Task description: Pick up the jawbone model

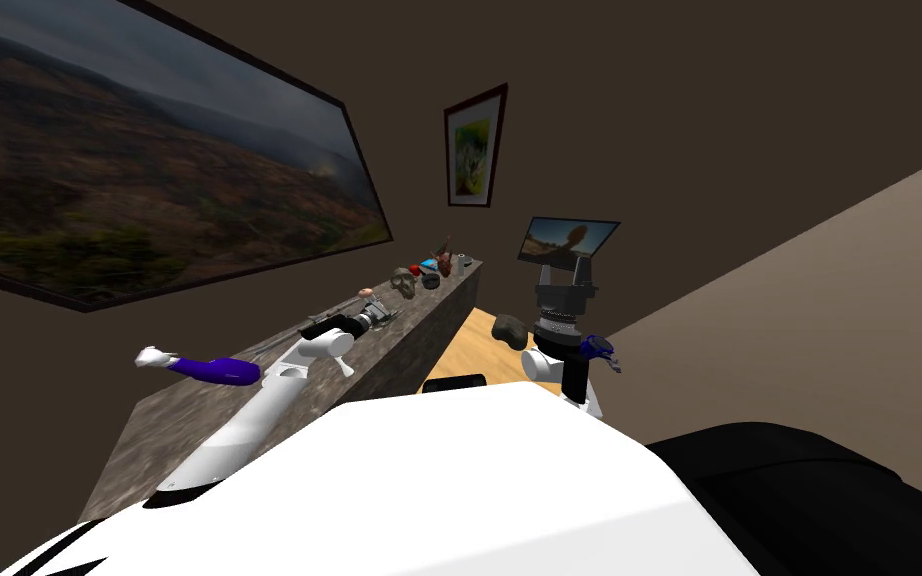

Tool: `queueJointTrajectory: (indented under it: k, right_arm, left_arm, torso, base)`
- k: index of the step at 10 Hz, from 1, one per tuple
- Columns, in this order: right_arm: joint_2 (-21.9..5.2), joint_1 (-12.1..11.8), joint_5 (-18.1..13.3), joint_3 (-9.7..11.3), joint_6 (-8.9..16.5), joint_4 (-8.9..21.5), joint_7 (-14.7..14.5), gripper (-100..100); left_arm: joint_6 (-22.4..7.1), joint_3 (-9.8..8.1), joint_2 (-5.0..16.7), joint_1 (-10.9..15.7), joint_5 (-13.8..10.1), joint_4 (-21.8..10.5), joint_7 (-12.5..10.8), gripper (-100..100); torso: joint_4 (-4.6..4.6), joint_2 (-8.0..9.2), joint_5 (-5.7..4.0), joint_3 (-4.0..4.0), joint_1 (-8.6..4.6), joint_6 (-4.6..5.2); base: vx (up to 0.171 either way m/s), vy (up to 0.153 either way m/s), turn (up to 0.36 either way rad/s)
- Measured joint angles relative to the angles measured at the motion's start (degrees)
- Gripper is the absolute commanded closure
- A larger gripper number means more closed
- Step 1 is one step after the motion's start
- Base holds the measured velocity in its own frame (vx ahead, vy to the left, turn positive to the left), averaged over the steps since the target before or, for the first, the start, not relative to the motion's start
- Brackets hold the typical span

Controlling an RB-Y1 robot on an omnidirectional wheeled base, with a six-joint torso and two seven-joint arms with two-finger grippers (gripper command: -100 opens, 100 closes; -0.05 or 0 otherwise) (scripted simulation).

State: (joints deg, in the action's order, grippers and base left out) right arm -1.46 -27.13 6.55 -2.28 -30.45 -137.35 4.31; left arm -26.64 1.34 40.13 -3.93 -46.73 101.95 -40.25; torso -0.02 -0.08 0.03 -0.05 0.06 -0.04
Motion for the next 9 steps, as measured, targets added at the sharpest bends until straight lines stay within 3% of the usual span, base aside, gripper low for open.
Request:
queueJointTrajectory:
  k: [1,9]
  right_arm:
    - [0.0,0.0,0.0,0.0,0.0,0.0,0.0,0]
    - [0.0,0.0,0.0,0.0,0.0,0.0,0.0,0]
  left_arm:
    - [-1.3,0.62,1.7,0.9,-2.1,-1.4,-0.9,-100]
    - [-13.5,3.8,7.8,6.2,-9.5,-7.0,-8.1,-100]
  torso:
    - [0.0,0.0,-0.01,0.0,0.0,0.01]
    - [0.0,-0.02,-0.01,-0.01,-0.03,0.0]
  base:
    - [0.009,0.016,-0.041]
    - [0.012,0.016,-0.048]
